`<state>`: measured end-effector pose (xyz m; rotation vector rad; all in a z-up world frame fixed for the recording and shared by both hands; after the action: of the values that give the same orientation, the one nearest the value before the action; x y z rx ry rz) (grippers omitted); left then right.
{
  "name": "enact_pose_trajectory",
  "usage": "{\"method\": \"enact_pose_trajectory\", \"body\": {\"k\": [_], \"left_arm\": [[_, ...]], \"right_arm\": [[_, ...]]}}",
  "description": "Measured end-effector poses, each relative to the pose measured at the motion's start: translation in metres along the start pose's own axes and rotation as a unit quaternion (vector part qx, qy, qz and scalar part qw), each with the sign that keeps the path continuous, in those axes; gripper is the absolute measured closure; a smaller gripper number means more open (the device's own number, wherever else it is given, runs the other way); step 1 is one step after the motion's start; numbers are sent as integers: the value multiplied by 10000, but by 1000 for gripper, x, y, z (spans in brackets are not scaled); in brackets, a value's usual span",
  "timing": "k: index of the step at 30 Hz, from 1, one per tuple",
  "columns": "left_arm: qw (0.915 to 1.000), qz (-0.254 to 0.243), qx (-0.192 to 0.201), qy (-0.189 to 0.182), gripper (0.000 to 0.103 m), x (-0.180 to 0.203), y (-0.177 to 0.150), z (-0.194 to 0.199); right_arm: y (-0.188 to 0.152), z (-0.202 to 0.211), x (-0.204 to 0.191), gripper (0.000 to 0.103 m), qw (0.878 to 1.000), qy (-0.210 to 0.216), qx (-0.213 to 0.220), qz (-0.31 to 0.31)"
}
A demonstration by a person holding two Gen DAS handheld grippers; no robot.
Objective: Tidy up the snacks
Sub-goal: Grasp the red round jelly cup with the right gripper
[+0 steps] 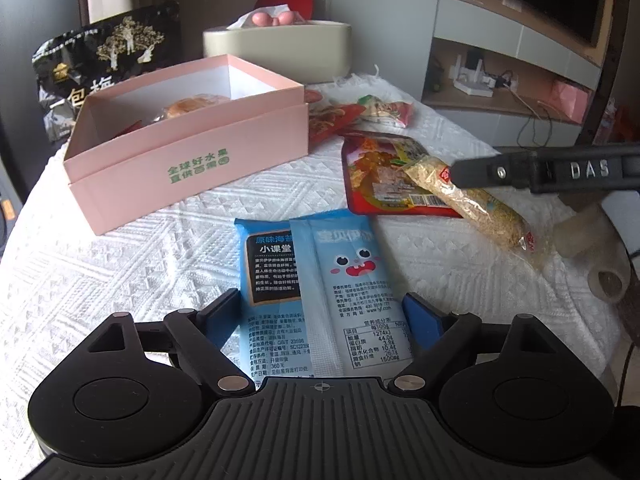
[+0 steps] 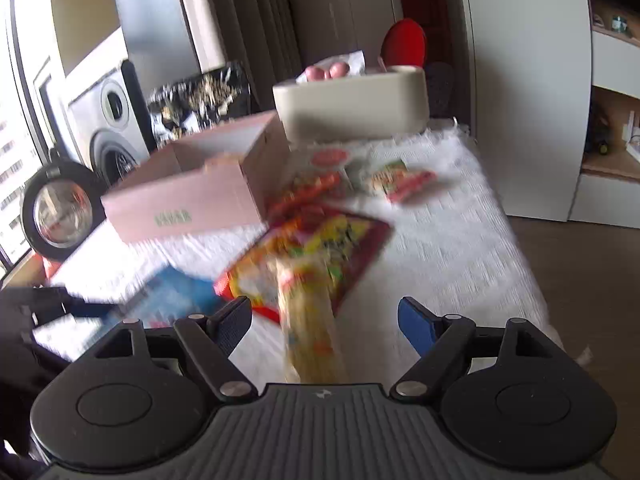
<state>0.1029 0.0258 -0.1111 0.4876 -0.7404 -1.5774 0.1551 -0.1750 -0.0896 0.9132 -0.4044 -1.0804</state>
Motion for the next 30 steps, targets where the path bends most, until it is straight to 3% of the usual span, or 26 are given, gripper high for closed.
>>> {"method": "enact_pose_trajectory", "body": {"k": [4, 9, 12, 15, 19, 22, 23, 25, 30], "left_arm": [[9989, 441, 98, 126, 14, -22, 2, 7], [9962, 820, 297, 59, 14, -45, 0, 12], [9967, 691, 415, 110, 14, -43, -2, 10], [9974, 494, 486, 205, 13, -37, -4, 9], [9967, 595, 540, 98, 13, -41, -4, 10], [9967, 572, 567, 71, 12, -41, -5, 10], [9967, 571, 569, 63, 12, -41, -5, 10], [9966, 587, 581, 43, 12, -41, -5, 10], [9962, 606, 624, 20, 12, -41, -7, 12]], "right_arm": [[42, -22, -3, 22, 9996, 174, 39, 208], [93, -73, 20, 29, 9960, 417, -181, -766], [120, -114, 25, 30, 9965, 203, -138, -802], [138, -164, 29, 34, 9961, -161, -486, -715], [144, -211, 28, 34, 9924, -5, -1102, -545], [141, -217, 12, 36, 9928, -168, -1176, 145], [140, -217, 8, 43, 9918, -249, -1207, 325], [139, -216, 2, 44, 9902, -371, -1210, 585], [149, -178, 6, 44, 9943, -316, -906, 455]]}}
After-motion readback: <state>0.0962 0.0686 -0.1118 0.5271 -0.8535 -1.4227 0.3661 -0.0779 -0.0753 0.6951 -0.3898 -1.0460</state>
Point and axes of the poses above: each gripper's, at about its wrist camera, not at the fingertips, and z roughly against the way its jaws point, x to its right, y to its top, the point moved 4 cm from there along -z, roughly the way its jaws point, and after that the axes turned 5 degrees about z, right-handed, at the moved point
